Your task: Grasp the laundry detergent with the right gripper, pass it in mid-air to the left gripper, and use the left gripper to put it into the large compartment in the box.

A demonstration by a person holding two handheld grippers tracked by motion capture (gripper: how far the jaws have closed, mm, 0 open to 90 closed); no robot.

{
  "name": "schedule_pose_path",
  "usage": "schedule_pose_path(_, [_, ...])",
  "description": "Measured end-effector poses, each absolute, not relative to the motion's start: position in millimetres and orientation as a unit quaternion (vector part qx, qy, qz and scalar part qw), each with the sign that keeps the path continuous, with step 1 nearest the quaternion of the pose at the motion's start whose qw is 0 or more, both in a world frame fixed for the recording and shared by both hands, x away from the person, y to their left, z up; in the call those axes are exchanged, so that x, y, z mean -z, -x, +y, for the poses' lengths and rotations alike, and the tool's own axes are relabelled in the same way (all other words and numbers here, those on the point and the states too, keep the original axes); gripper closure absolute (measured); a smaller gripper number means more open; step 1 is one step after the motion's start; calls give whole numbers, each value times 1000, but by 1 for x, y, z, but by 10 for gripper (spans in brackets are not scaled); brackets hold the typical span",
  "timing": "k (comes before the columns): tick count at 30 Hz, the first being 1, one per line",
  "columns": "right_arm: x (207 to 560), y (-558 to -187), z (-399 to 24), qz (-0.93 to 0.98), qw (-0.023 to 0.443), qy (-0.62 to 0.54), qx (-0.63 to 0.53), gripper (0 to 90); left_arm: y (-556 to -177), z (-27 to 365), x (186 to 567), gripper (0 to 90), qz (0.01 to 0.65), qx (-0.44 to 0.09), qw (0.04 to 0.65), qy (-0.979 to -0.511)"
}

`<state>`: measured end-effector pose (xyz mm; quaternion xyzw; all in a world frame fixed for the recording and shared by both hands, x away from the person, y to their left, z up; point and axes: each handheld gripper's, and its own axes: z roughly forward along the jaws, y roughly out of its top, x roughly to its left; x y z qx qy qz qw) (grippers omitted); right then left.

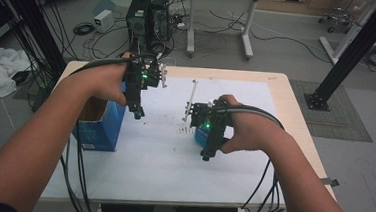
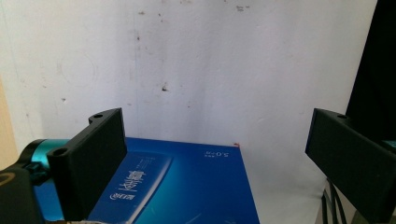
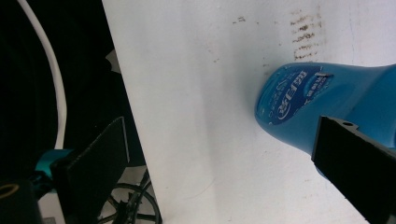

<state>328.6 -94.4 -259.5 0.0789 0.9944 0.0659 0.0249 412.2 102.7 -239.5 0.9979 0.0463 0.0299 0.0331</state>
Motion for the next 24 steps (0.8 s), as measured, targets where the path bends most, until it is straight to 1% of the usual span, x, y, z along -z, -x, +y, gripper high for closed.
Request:
schedule_pose_path(10, [271,-322,-122,990,27,-94,-97,30,-410,97,247,53,39,-25,37,-998])
schedule_pose_path(16, [280,-316,-159,986,26,-134,-96,30,-408,97,246,53,39,-28,36,-998])
schedule_pose_path(17, [280,-316,-159,986,26,-134,-96,30,-408,97,246,53,39,-28,36,-998])
schedule_pose_path(19, [285,-318,-178,983,28,-155,-99,30,-408,97,246,53,39,-28,33,-998])
schedule_pose_path(24, [294,-323,-202,976,30,-178,-123,30,-409,94,247,53,39,-28,34,-998])
